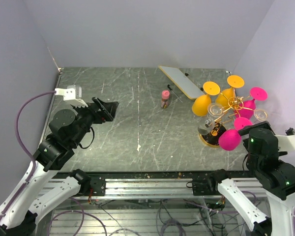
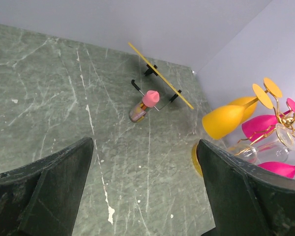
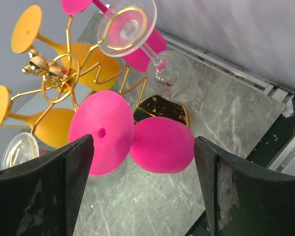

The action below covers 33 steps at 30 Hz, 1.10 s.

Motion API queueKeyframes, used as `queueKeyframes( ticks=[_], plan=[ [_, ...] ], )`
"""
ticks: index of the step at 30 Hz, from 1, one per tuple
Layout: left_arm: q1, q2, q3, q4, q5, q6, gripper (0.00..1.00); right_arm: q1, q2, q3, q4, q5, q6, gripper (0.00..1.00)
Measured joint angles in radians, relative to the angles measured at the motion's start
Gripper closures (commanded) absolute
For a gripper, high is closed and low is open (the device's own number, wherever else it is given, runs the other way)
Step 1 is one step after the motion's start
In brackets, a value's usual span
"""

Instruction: Take the wine glass off the wine glass rack

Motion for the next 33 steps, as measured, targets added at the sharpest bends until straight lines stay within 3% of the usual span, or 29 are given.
queueKeyframes(
  ticks=[15,23,27,33],
  plan=[
    [0.001,0.023,0.000,0.015,0.037,-0.002,0.02,-0.001,0.000,-0.113,0.084,0.032,0.110,0.24],
    [0.001,0.051,0.000,0.023,0.050,-0.002,0.02,-0.001,0.012,-0.145,0.119,0.044,0.159,0.37],
    [0.001,0.060,0.000,0.022,0.053,-0.002,0.02,-0.001,0.025,-0.145,0.117,0.051,0.208,0.53],
    [0.001,0.056,0.000,0.022,0.053,-0.002,0.02,-0.001,0.029,-0.140,0.119,0.055,0.264,0.67]
  ],
)
